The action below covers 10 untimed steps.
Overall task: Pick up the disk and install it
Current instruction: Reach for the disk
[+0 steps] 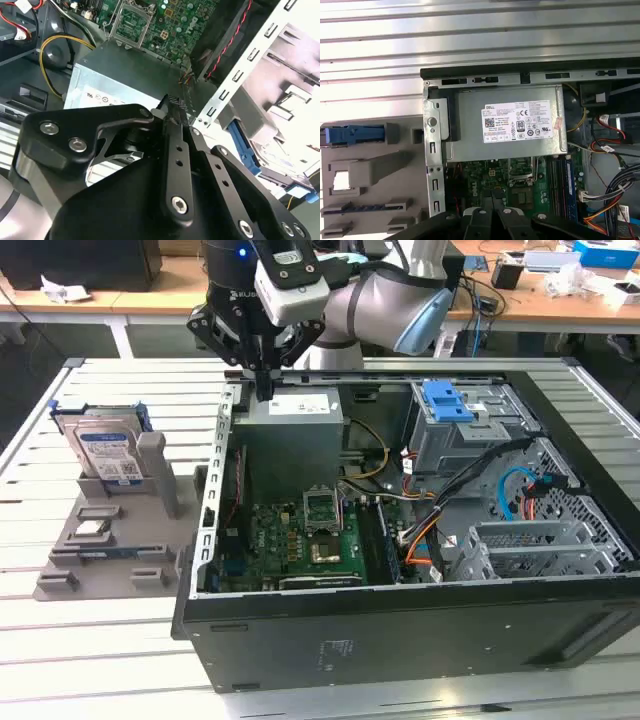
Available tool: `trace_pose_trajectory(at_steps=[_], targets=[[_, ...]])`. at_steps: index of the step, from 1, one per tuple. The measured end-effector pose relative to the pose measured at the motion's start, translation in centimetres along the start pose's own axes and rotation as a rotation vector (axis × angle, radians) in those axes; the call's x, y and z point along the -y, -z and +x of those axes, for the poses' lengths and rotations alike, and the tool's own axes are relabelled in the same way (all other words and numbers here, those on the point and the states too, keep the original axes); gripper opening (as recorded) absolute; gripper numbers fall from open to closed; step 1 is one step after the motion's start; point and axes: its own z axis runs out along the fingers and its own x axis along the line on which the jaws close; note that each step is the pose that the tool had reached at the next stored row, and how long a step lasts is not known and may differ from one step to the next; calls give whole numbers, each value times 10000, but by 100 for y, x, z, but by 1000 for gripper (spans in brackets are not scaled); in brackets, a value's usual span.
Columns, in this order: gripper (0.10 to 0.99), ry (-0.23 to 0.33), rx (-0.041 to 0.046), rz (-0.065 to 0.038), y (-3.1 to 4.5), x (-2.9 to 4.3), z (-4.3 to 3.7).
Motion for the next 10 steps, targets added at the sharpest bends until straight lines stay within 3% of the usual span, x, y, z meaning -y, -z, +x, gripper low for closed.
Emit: trace_pose_trajectory(at_steps=[4, 10], targets=[[102, -1, 0, 0, 3, 8, 113], [102, -2, 1, -1, 5, 16, 219]])
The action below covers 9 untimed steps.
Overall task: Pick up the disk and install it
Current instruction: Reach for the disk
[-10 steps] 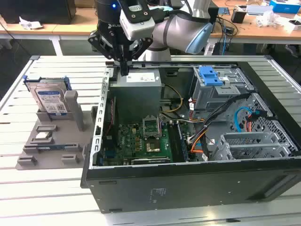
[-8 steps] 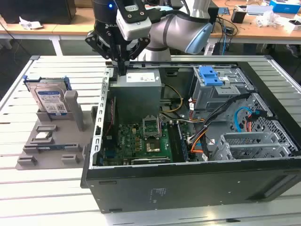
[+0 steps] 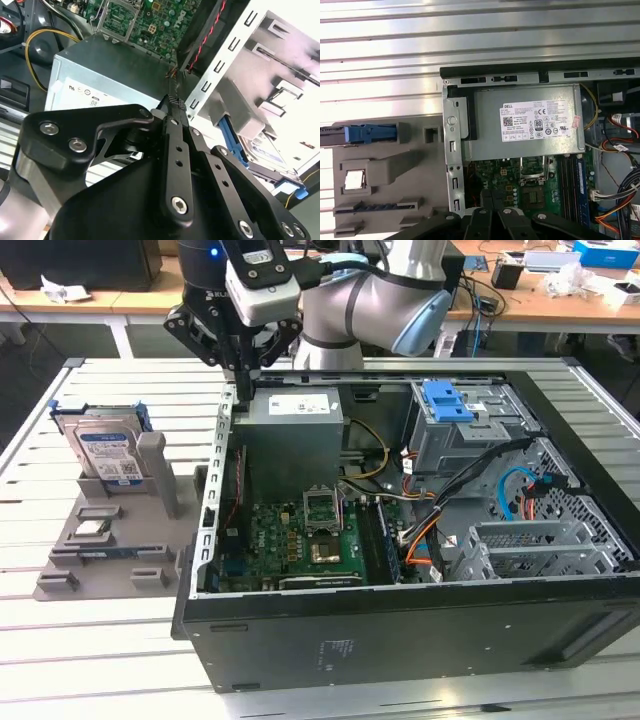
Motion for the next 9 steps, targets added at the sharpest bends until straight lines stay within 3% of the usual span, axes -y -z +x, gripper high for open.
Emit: trace_pose_trajectory(at_steps=[4, 9], targets=[[102, 1, -1, 0, 2, 4, 53], [102, 0, -1, 1, 5, 13, 175]])
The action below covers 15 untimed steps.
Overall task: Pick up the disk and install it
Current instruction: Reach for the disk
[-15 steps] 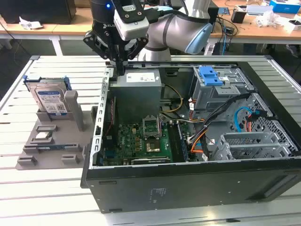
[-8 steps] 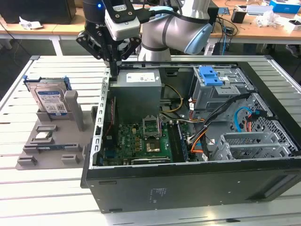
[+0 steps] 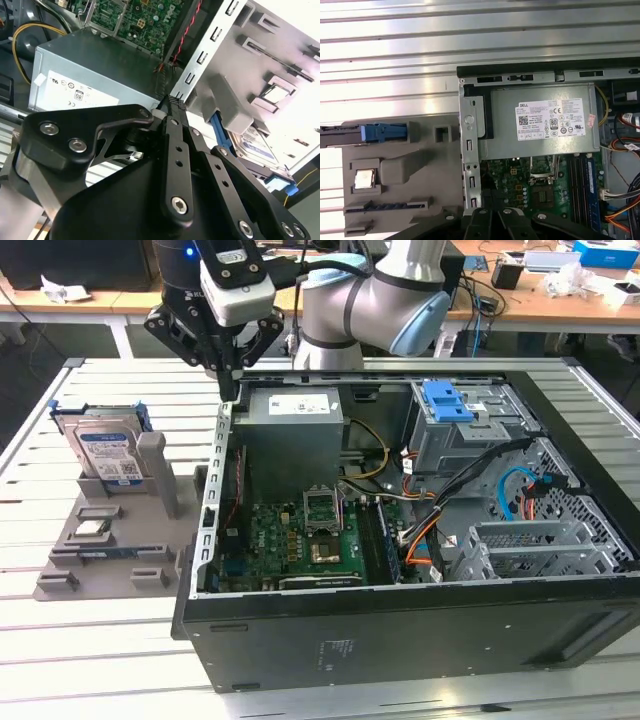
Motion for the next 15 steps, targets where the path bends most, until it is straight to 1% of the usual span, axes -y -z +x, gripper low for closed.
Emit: trace_pose_trajectory(at_steps=[1, 6, 15], targets=[[102, 0, 0, 0, 1, 2, 23], [102, 1, 0, 0, 2, 6, 80], [102, 1, 0, 0, 6, 18, 238]])
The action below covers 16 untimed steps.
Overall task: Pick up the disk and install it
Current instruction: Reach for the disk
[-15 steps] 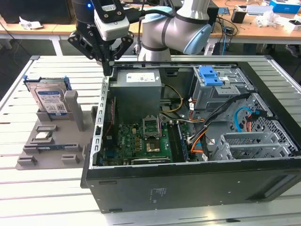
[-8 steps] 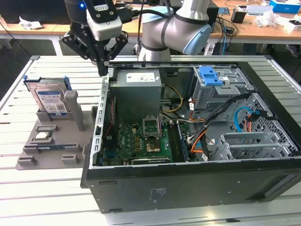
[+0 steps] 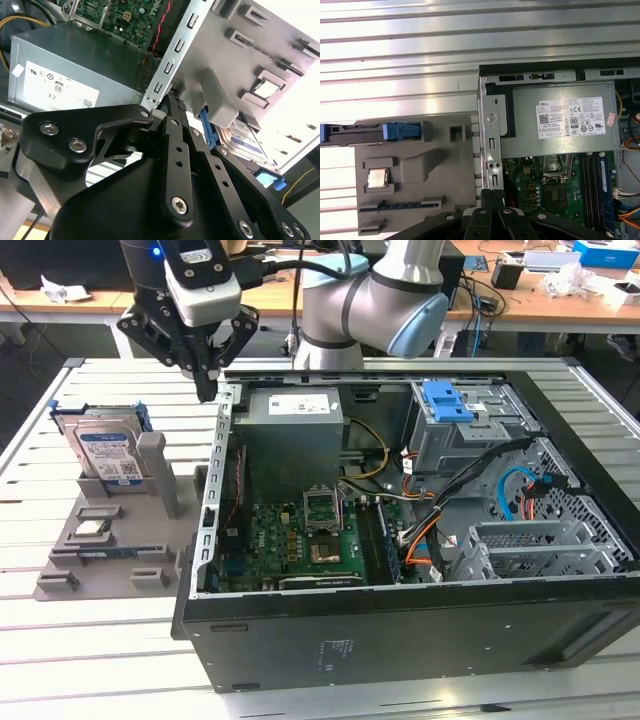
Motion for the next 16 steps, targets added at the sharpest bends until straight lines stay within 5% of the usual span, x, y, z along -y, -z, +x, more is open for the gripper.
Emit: trace_pose_trajectory(at_steps=[16], targets=[[102, 0, 0, 0, 6, 17, 231]])
